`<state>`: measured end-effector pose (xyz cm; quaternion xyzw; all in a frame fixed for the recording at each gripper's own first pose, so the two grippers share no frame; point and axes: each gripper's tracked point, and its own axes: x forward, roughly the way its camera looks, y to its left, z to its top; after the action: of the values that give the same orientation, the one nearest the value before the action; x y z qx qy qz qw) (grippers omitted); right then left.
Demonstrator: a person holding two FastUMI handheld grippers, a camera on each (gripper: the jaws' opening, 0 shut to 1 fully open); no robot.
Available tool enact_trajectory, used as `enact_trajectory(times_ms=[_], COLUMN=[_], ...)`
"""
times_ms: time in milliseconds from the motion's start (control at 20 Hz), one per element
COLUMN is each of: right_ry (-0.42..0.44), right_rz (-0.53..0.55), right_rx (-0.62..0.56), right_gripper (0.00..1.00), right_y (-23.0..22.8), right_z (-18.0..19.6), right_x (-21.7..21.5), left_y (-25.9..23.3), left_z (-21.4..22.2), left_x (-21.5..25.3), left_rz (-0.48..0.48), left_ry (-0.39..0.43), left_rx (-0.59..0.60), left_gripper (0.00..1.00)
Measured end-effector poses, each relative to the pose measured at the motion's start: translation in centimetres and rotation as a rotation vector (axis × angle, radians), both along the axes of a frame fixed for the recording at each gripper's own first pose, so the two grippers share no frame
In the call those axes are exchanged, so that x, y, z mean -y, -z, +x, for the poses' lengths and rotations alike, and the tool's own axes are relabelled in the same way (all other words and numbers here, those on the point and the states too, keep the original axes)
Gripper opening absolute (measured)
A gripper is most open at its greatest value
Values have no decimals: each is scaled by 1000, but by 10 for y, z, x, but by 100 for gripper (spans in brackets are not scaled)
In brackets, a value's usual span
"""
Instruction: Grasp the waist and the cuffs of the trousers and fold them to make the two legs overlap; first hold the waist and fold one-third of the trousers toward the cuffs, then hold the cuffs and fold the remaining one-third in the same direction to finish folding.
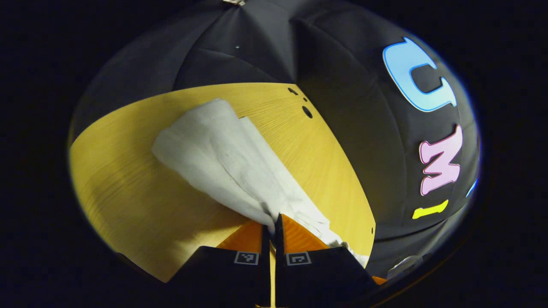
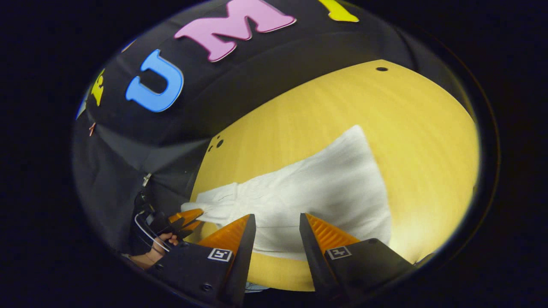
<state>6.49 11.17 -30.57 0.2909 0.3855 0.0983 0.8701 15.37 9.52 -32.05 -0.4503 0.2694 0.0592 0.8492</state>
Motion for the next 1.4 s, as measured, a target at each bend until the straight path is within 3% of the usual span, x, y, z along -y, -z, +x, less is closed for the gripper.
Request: enact_trajectory(times_ms=[300, 600, 850, 1050, 1400], right_ry=[208, 321, 352, 372, 412], right_rz=[1, 20, 26, 38, 56], right_rx=[-13, 9, 23, 21, 3], right_gripper=[65, 64, 67, 67, 67], right_y=[-3, -8, -15, -15, -9], right_z=[-11, -23, -27, -29, -42], right_x=[94, 148, 173, 186, 203], left_y=[-59, -124, -143, -143, -127], left_z=[2, 11, 15, 17, -15], left_x=[20, 84, 154, 198, 292], left_rz=[120, 327, 428, 574, 777], left_ry=[59, 221, 366, 472, 775], left_rx=[105, 225, 274, 297, 398], left_gripper=[9, 8, 9, 9, 14])
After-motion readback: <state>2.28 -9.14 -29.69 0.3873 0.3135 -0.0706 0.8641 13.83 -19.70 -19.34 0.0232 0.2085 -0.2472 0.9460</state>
